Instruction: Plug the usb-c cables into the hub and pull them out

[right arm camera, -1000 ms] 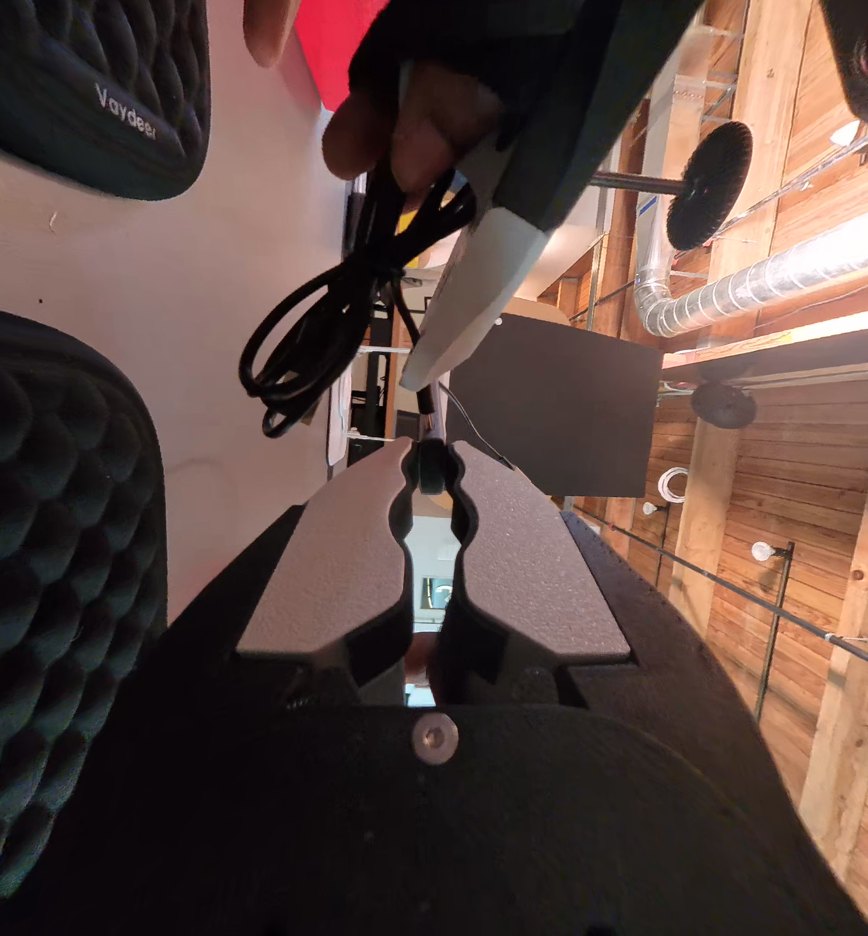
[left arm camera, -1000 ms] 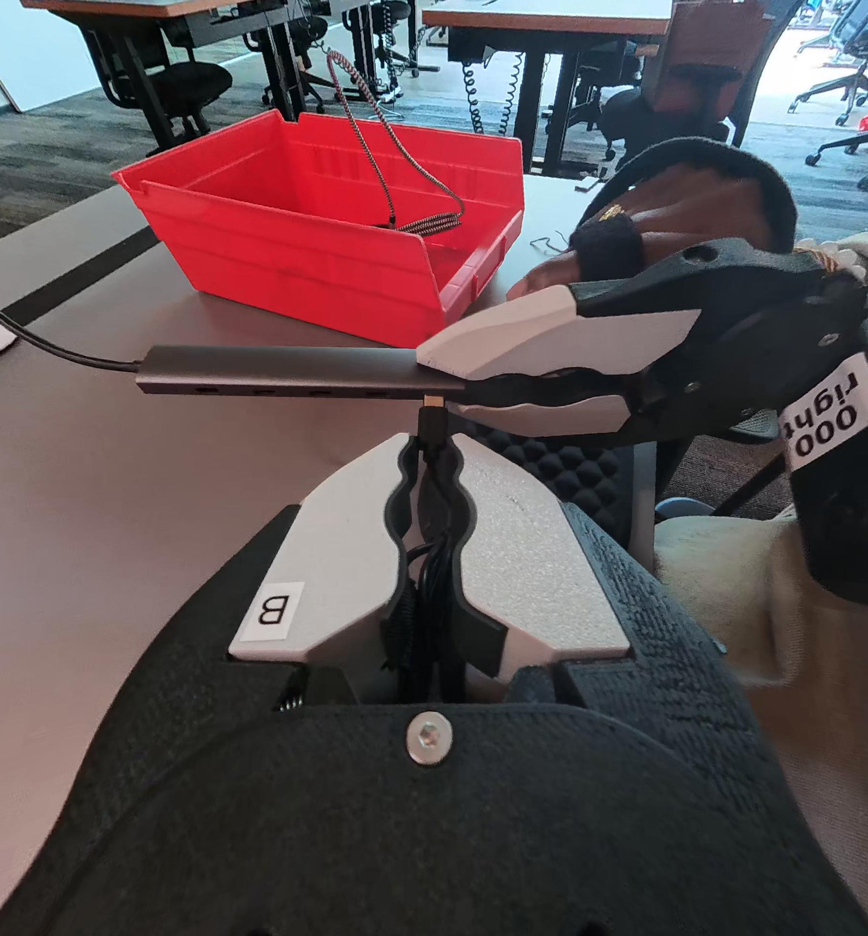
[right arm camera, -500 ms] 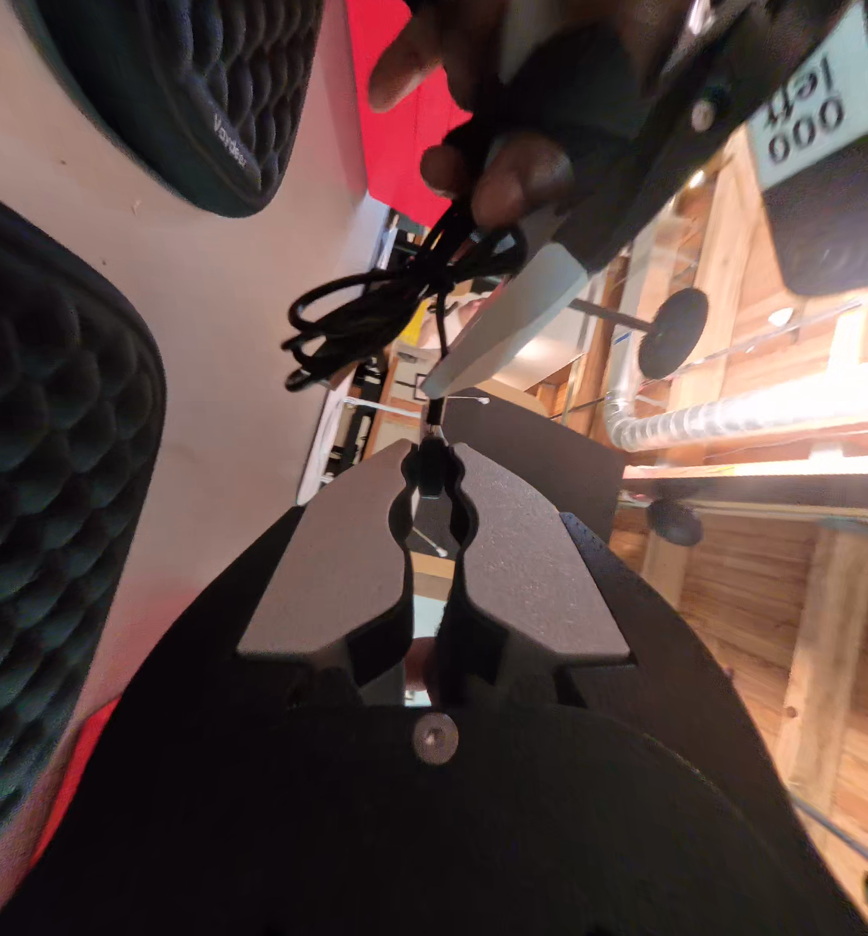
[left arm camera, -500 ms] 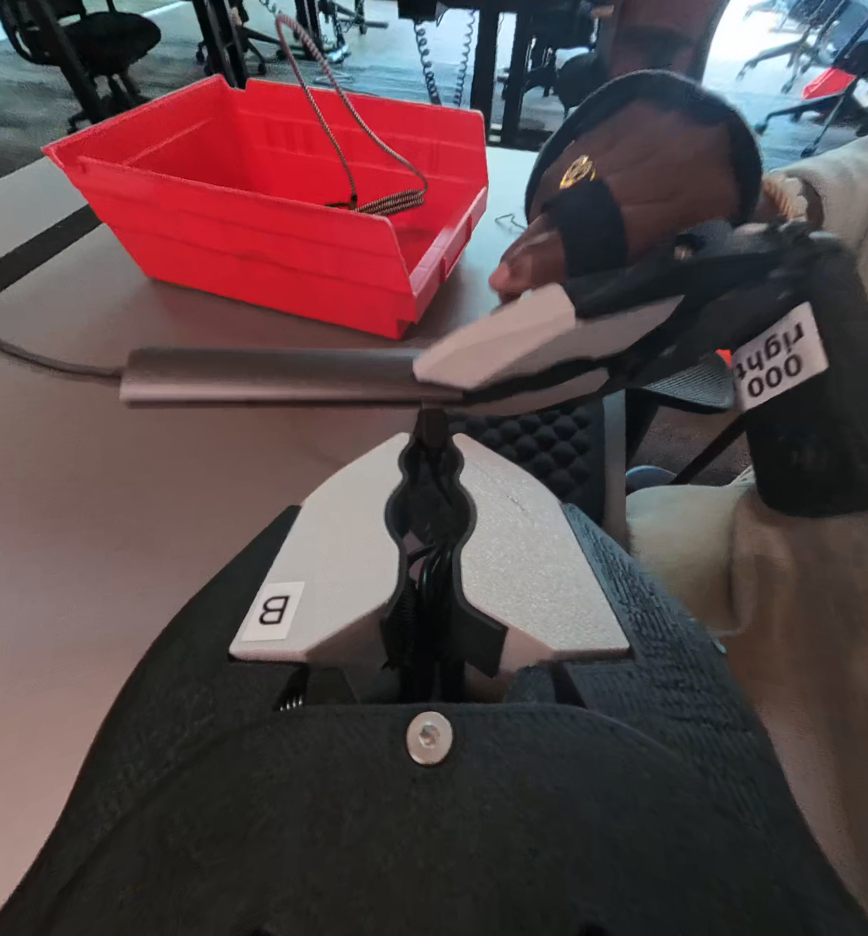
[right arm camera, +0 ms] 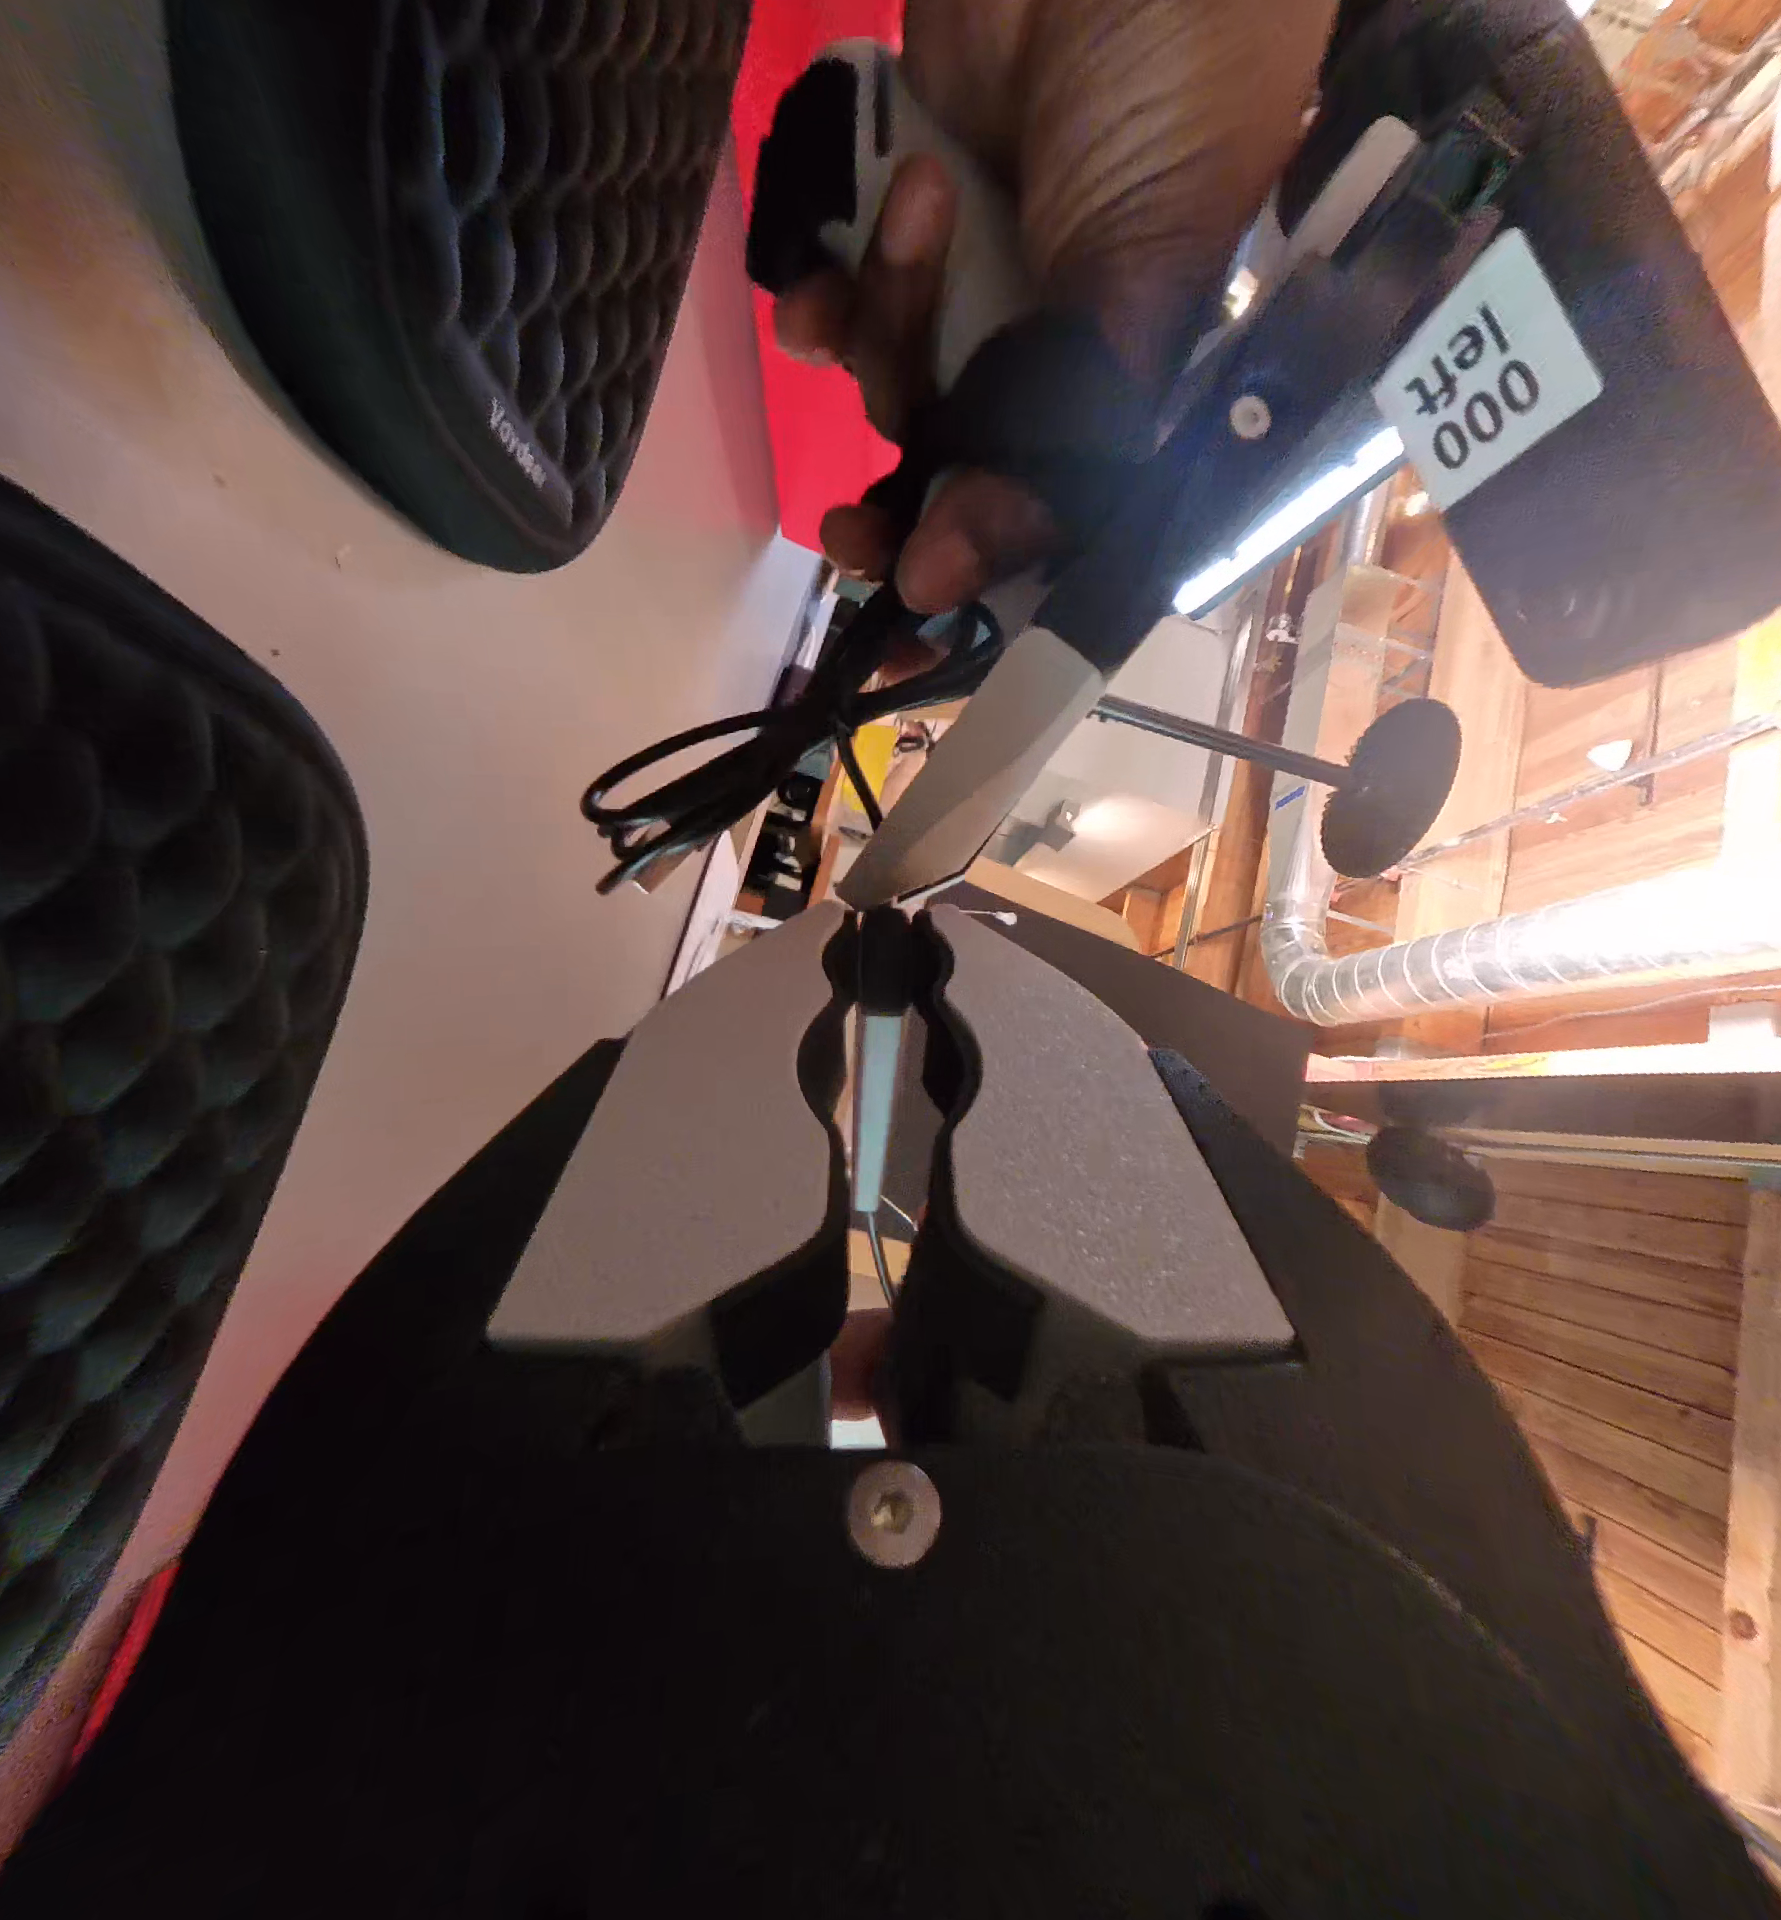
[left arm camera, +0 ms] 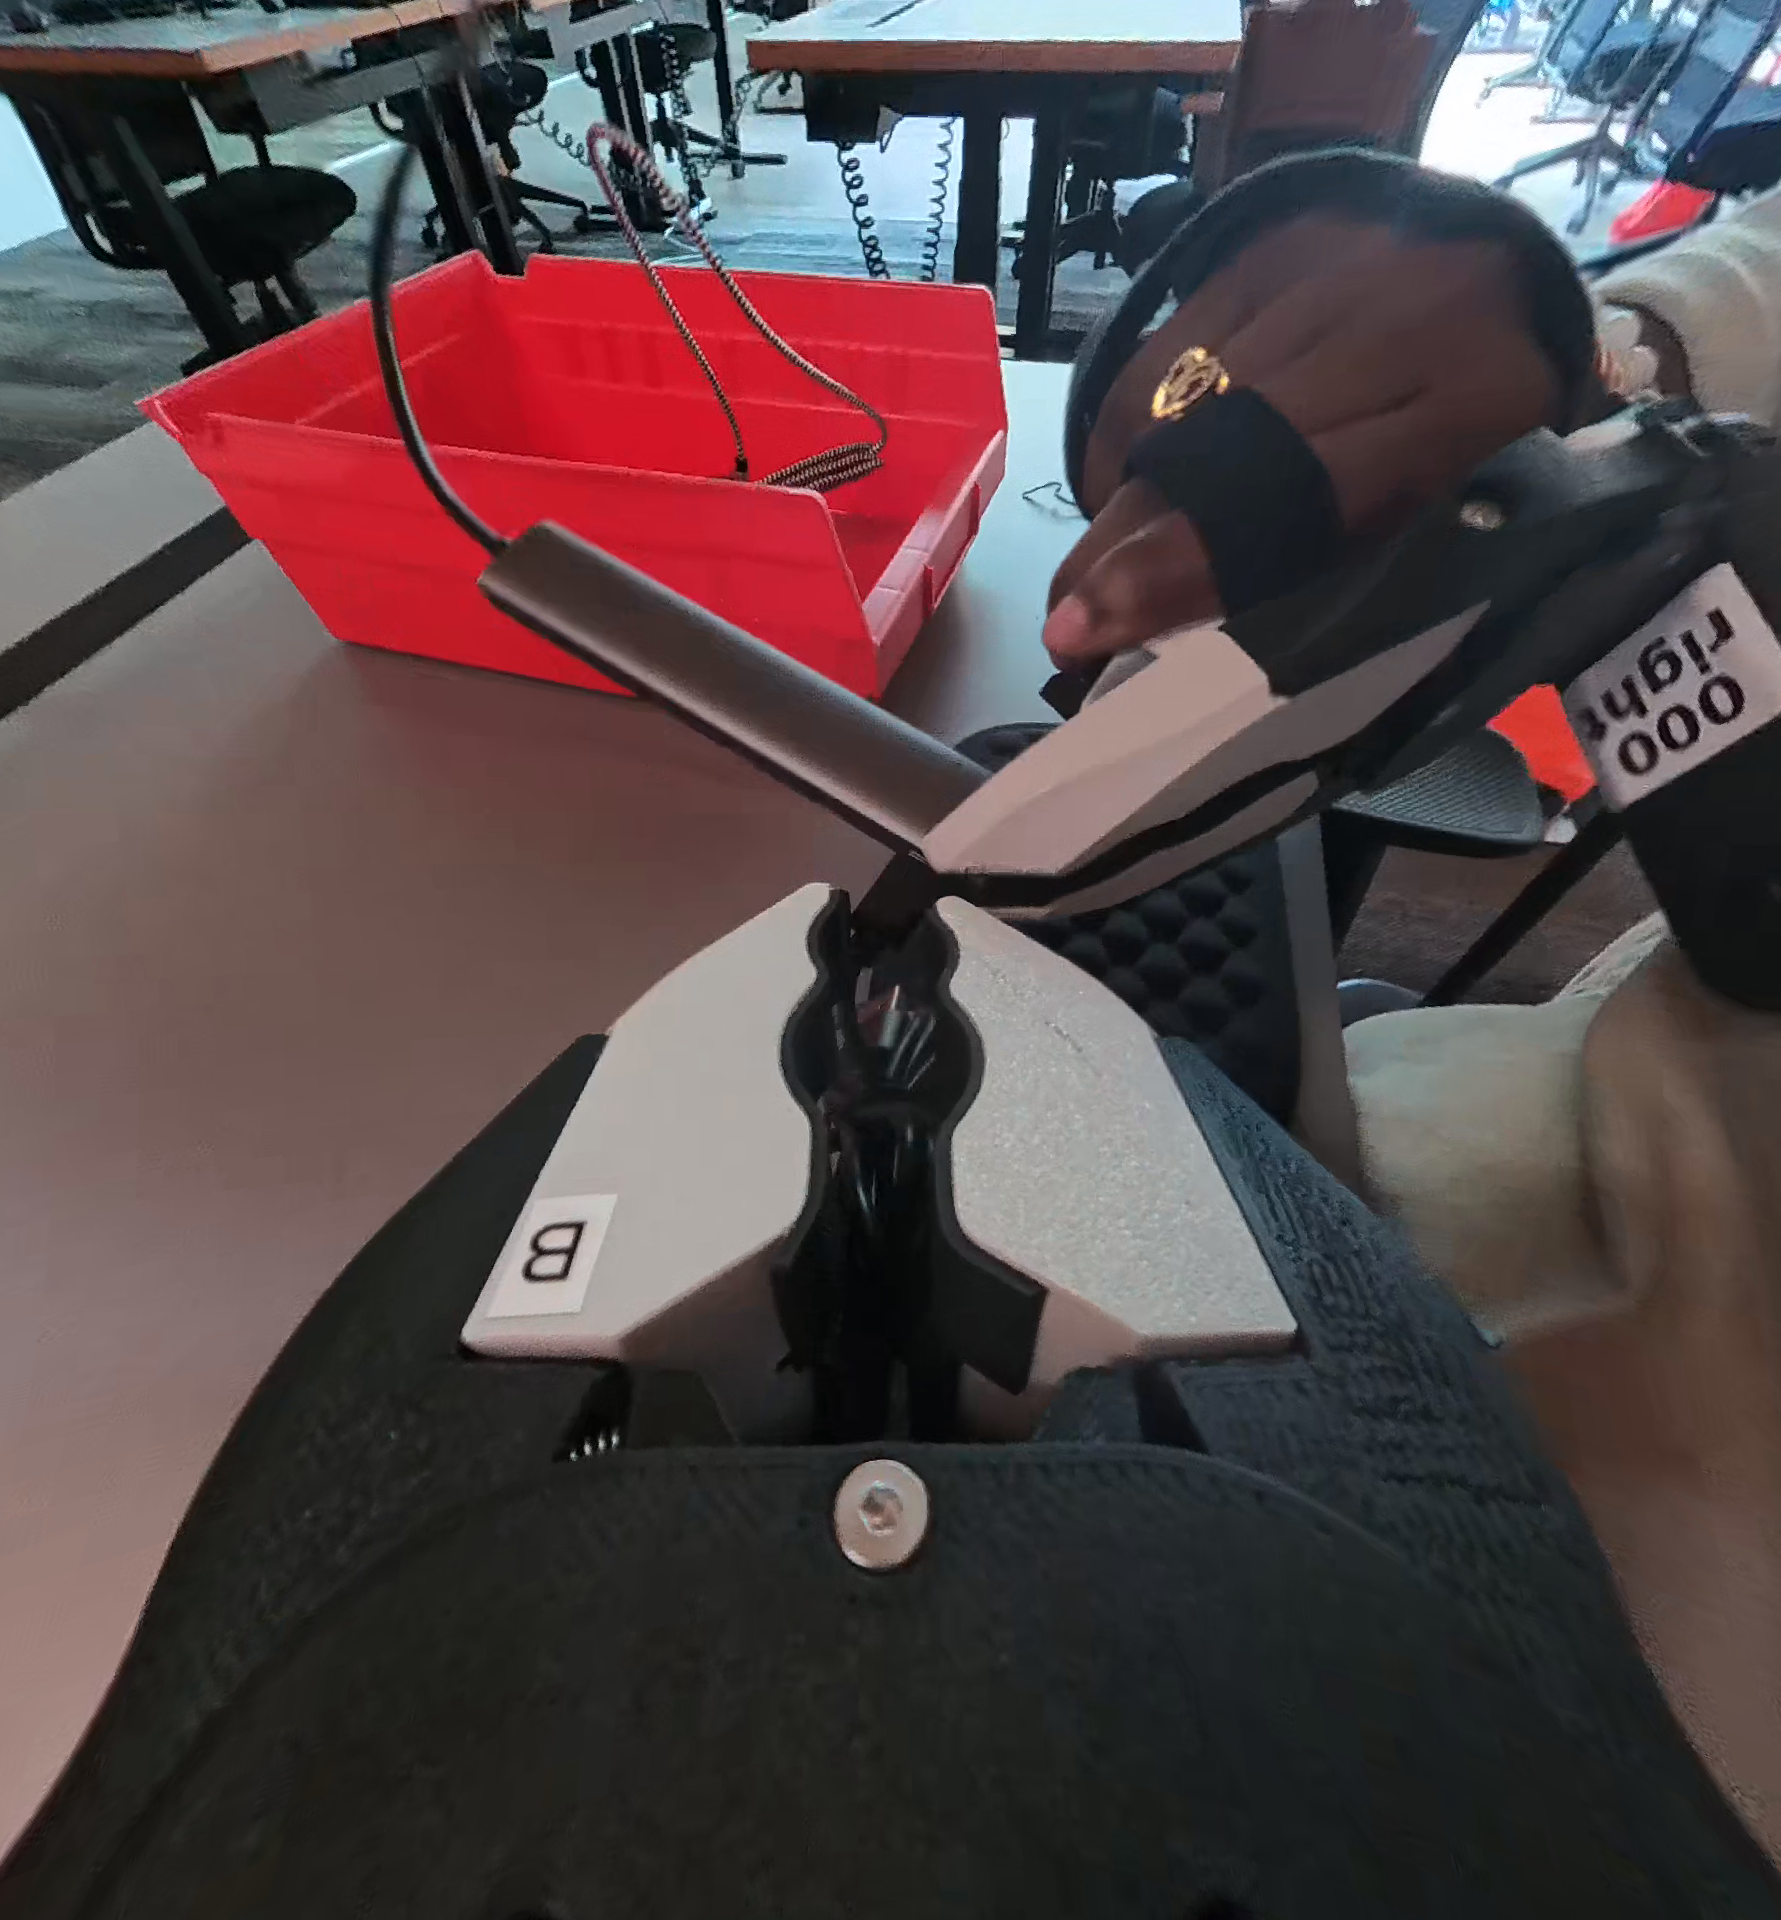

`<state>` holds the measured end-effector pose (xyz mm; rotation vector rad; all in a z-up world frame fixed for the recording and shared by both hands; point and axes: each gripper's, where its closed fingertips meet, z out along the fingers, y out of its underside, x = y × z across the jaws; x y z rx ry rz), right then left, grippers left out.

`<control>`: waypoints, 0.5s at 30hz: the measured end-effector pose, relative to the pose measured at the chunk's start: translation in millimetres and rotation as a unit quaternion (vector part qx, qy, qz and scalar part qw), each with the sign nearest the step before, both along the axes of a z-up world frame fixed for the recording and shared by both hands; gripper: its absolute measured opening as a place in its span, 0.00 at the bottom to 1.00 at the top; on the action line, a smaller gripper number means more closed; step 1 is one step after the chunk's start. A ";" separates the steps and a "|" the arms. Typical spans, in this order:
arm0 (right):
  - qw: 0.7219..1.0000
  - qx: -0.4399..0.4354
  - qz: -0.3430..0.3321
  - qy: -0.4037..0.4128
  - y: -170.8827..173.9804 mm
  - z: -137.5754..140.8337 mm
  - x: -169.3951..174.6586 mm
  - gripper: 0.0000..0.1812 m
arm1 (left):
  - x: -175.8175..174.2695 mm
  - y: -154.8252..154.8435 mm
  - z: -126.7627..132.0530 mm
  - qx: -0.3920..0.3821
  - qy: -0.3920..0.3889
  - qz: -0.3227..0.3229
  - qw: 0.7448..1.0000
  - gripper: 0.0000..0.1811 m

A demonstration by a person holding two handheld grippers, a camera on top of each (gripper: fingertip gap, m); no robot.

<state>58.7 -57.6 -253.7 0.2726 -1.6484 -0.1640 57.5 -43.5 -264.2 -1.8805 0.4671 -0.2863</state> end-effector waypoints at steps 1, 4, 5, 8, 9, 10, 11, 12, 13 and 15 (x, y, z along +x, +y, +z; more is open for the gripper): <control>1.000 -0.014 0.006 0.004 0.0 3.0 0.2 0.05 | 0.1 -1.0 2.4 0.009 0.006 -0.008 1.000 0.06; 0.999 -0.042 0.023 0.012 -1.2 12.1 2.0 0.05 | 2.6 -5.5 11.5 0.033 -0.008 -0.038 0.999 0.05; 0.999 -0.037 0.028 0.016 -1.4 13.2 2.3 0.05 | 2.9 -6.5 12.9 0.037 -0.006 -0.041 0.998 0.05; 0.996 -0.071 0.046 0.003 -6.2 8.3 5.2 0.05 | 5.7 -12.7 7.6 0.022 0.012 -0.042 0.999 0.05; 0.995 -0.089 0.050 -0.003 -7.5 6.0 7.1 0.05 | 7.7 -14.9 5.5 0.016 0.011 -0.041 0.999 0.05; 0.993 -0.107 0.053 -0.012 -8.4 3.0 9.5 0.05 | 10.2 -16.7 2.8 0.010 0.007 -0.039 0.999 0.05; 0.990 -0.125 0.057 -0.025 -9.2 -0.8 12.6 0.05 | 13.6 -18.3 -1.0 0.001 0.001 -0.037 0.999 0.05; 0.987 -0.144 0.057 -0.036 -9.1 -4.9 15.8 0.05 | 17.1 -19.2 -5.0 -0.007 -0.002 -0.037 0.999 0.05; 0.985 -0.159 0.054 -0.045 -7.9 -9.3 18.9 0.05 | 20.5 -19.0 -9.0 -0.012 -0.003 -0.036 0.999 0.05; 0.980 -0.178 0.048 -0.069 -4.4 -21.1 25.5 0.05 | 27.5 -17.0 -20.4 -0.034 0.000 -0.040 0.999 0.05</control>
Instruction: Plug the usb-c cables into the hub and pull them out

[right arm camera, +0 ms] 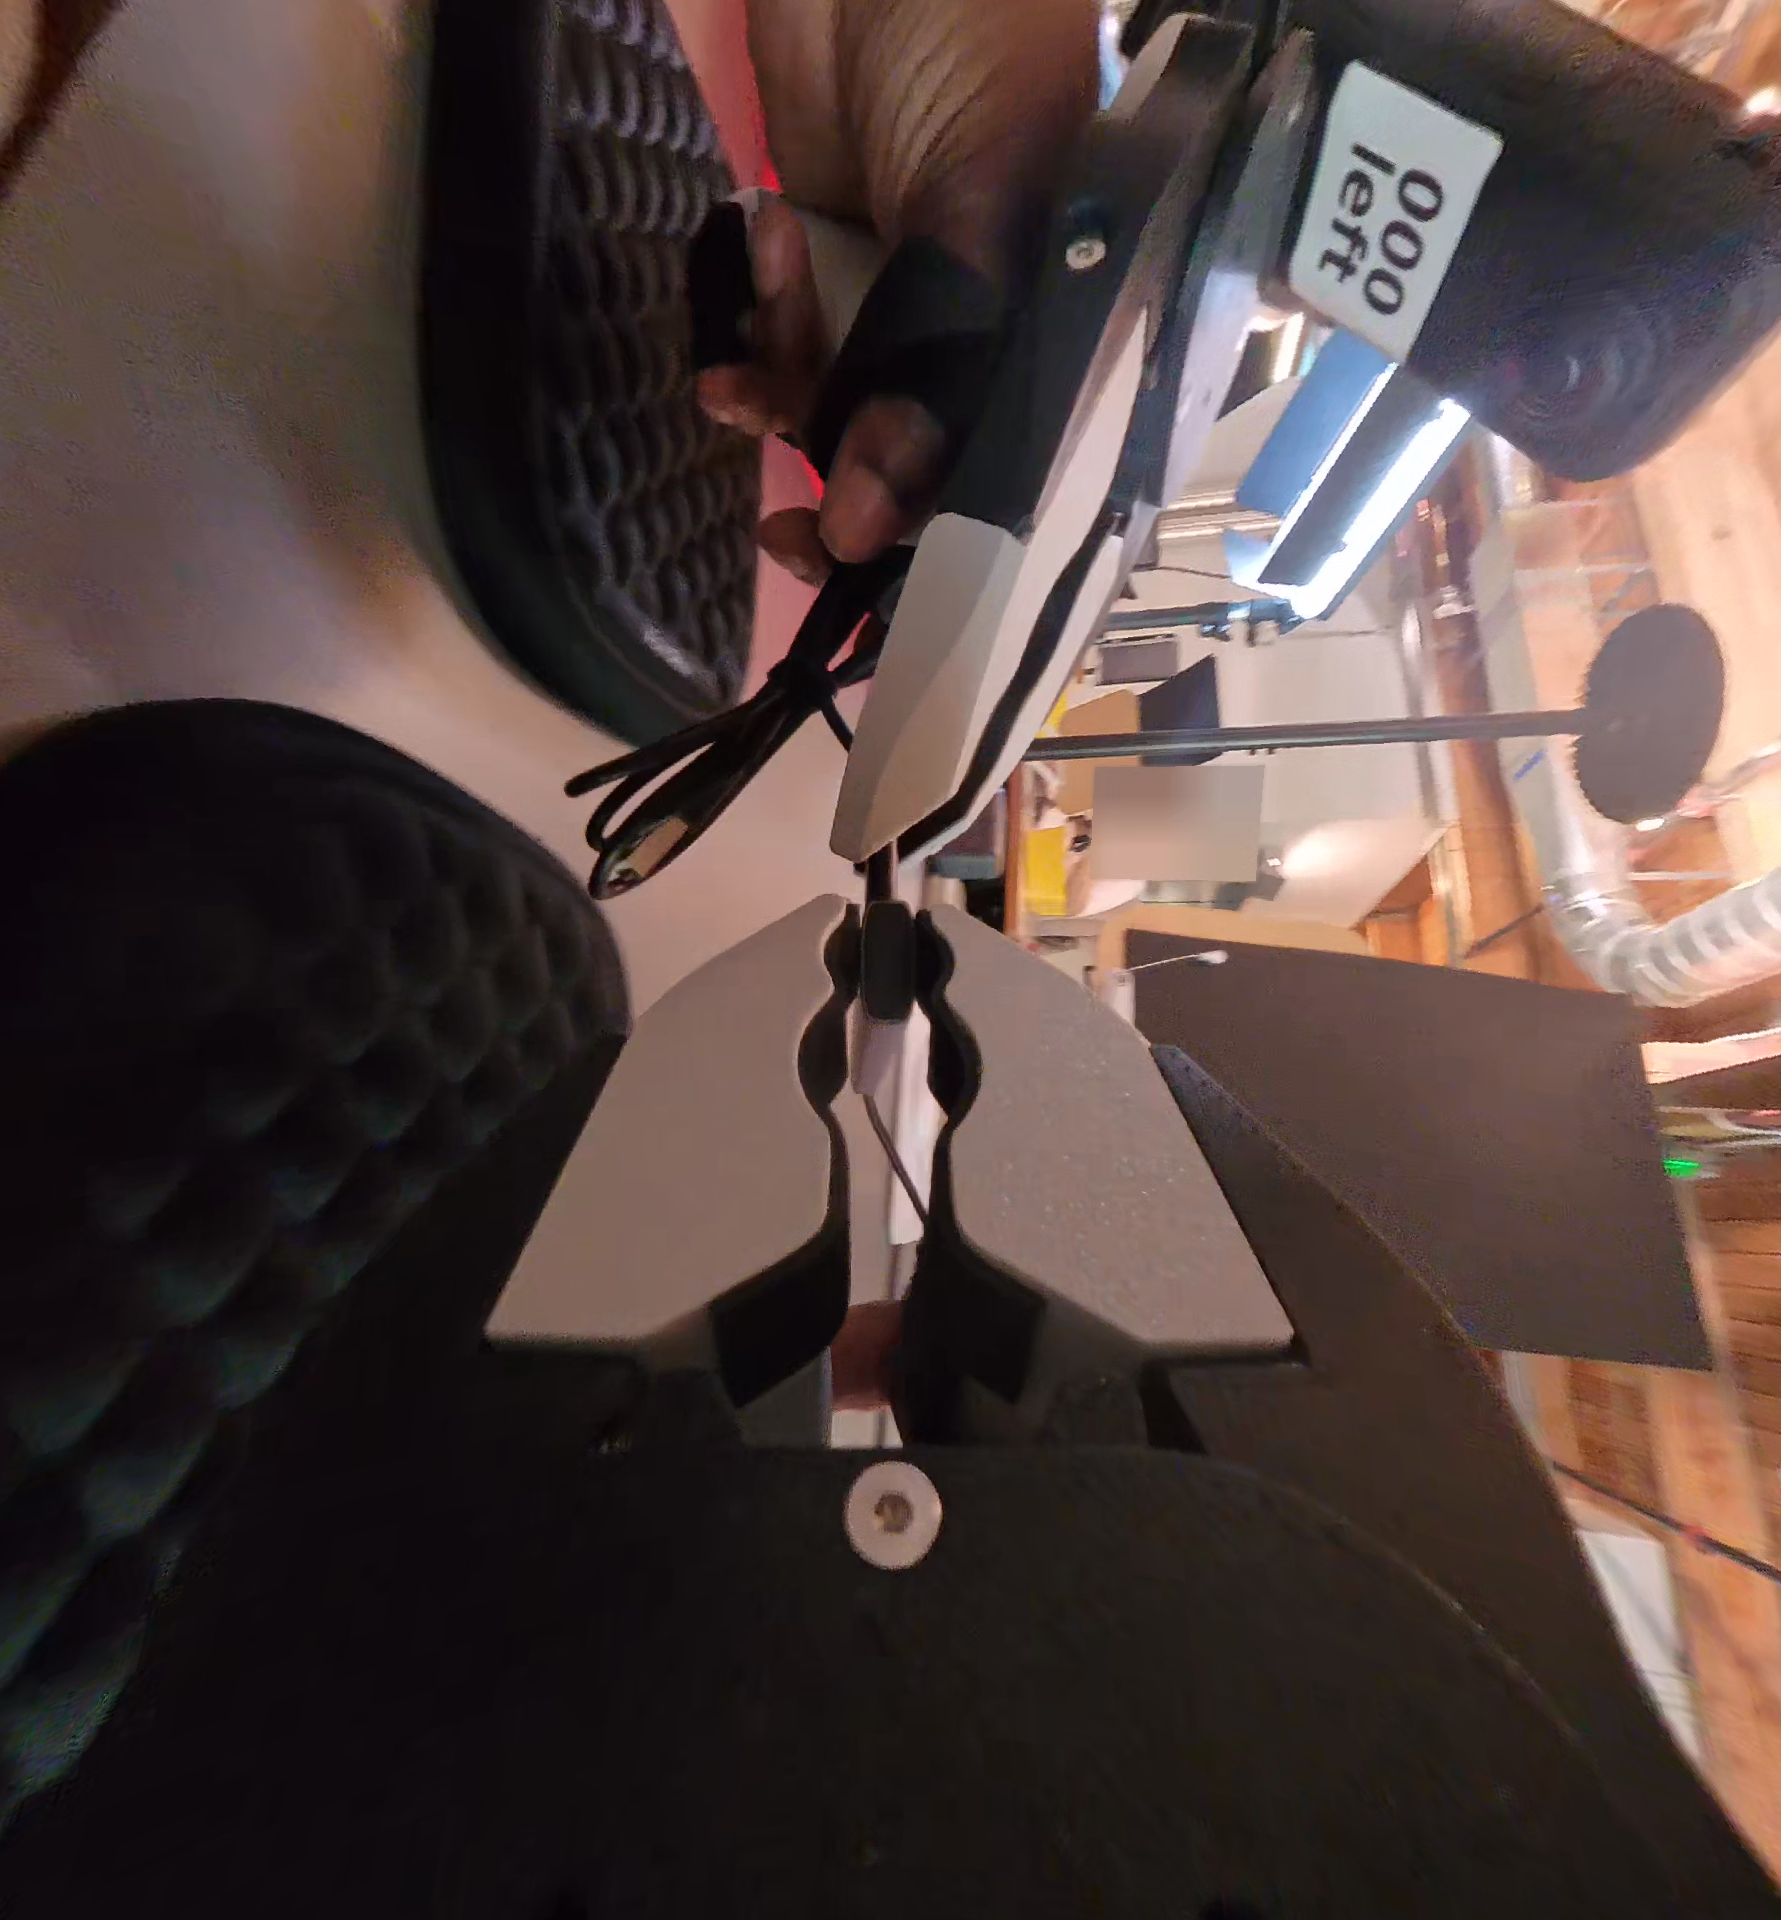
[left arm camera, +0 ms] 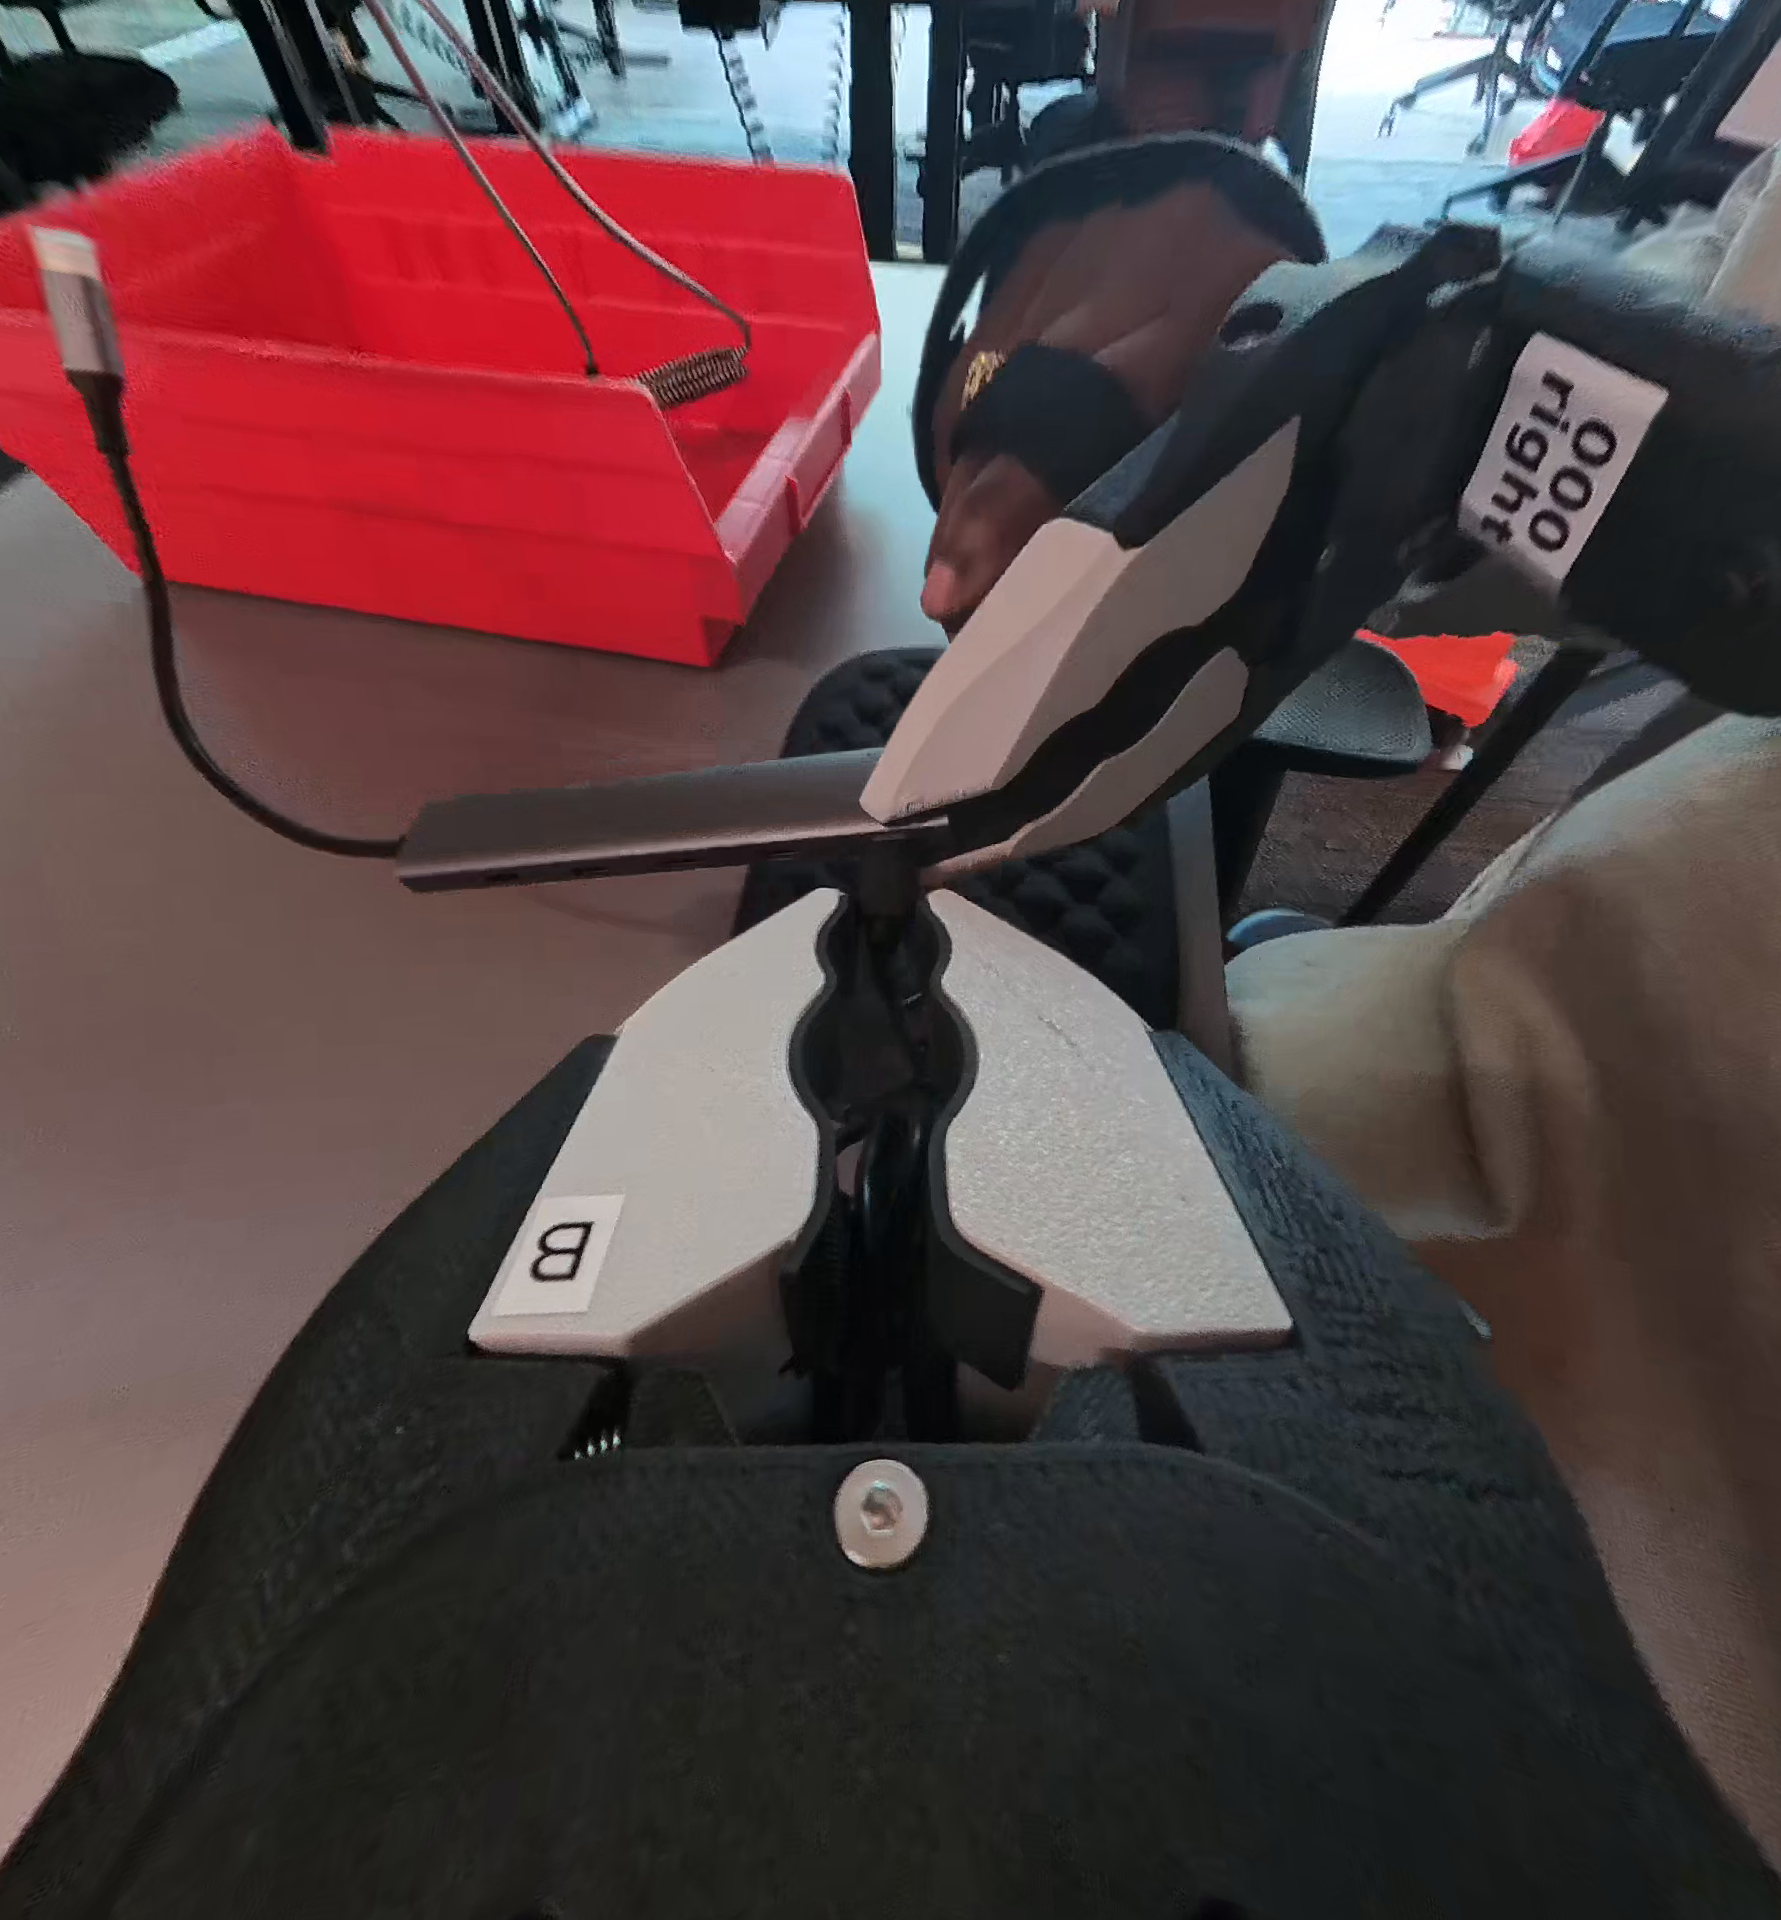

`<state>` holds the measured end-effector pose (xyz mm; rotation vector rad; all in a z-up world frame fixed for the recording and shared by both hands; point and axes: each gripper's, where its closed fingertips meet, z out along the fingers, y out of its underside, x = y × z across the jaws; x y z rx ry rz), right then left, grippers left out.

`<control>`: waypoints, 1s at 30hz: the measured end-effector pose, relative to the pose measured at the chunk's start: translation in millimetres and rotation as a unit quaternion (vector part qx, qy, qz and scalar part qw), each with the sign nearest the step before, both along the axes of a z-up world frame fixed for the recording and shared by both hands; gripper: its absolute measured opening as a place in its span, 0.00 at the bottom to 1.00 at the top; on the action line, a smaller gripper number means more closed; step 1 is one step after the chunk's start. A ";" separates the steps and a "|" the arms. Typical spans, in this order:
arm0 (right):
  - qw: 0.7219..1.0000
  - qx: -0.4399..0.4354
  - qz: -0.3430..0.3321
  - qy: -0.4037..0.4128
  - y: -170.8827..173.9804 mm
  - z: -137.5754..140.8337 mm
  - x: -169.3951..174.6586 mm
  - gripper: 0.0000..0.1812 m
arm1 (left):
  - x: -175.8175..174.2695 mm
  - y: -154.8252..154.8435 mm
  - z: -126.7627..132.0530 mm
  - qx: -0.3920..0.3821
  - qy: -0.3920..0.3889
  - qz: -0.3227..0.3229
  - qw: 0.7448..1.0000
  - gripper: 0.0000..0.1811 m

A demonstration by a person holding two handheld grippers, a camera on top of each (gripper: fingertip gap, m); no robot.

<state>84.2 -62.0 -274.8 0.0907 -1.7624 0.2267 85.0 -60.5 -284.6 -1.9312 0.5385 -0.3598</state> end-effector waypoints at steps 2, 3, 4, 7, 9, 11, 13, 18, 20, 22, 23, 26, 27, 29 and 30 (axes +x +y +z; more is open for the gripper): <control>0.999 -0.021 -0.003 -0.027 4.9 -11.7 6.6 0.05 | 6.9 4.0 -12.0 -0.026 0.002 -0.004 1.000 0.05; 0.999 -0.034 -0.005 -0.038 7.9 -16.4 9.7 0.05 | 10.2 6.4 -16.5 -0.035 0.000 -0.005 0.999 0.05; 0.998 -0.049 -0.006 -0.048 10.6 -20.7 12.9 0.05 | 13.5 8.7 -20.5 -0.043 -0.002 -0.006 0.999 0.05; 0.991 -0.102 -0.011 -0.080 17.5 -30.9 20.3 0.05 | 20.0 12.9 -26.0 -0.051 -0.007 -0.015 0.999 0.05; 0.983 -0.130 -0.018 -0.125 21.2 -42.5 24.7 0.09 | 22.3 13.3 -24.0 -0.046 -0.013 -0.022 0.999 0.05; 0.969 -0.166 -0.039 -0.180 26.6 -55.1 29.0 0.18 | 21.4 12.9 -21.7 -0.038 -0.017 -0.020 0.999 0.11; 0.958 -0.212 -0.050 -0.189 31.9 -51.8 31.2 0.28 | 19.0 12.2 -17.9 -0.029 -0.023 -0.017 0.999 0.18; 0.892 -0.383 -0.088 -0.223 46.3 -32.3 32.2 0.66 | -4.0 10.4 -4.2 0.012 -0.004 0.029 1.000 0.35; 0.861 -0.447 -0.080 -0.228 46.9 -20.7 31.8 0.73 | -17.7 7.6 6.7 0.034 0.000 0.058 0.998 0.44; 0.820 -0.526 -0.039 -0.221 40.8 3.5 31.1 0.80 | -32.3 2.3 20.7 0.057 0.001 0.087 0.995 0.50; 0.793 -0.571 -0.013 -0.211 38.0 20.8 30.1 0.80 | -40.2 -1.3 29.1 0.071 0.003 0.101 0.992 0.52; 0.703 -0.702 0.065 -0.094 48.9 88.7 20.7 0.80 | -65.8 -16.6 58.7 0.127 0.006 0.151 0.980 0.58; 0.675 -0.731 0.086 -0.045 57.3 109.0 19.0 0.81 | -75.6 -22.9 68.3 0.144 0.006 0.170 0.975 0.60; 0.652 -0.752 0.099 -0.006 66.6 127.5 13.0 0.80 | -96.8 -38.2 85.8 0.173 0.012 0.212 0.962 0.64; 0.655 -0.750 0.092 0.006 69.8 130.1 8.0 0.80 | -108.4 -47.6 93.1 0.184 0.020 0.235 0.954 0.65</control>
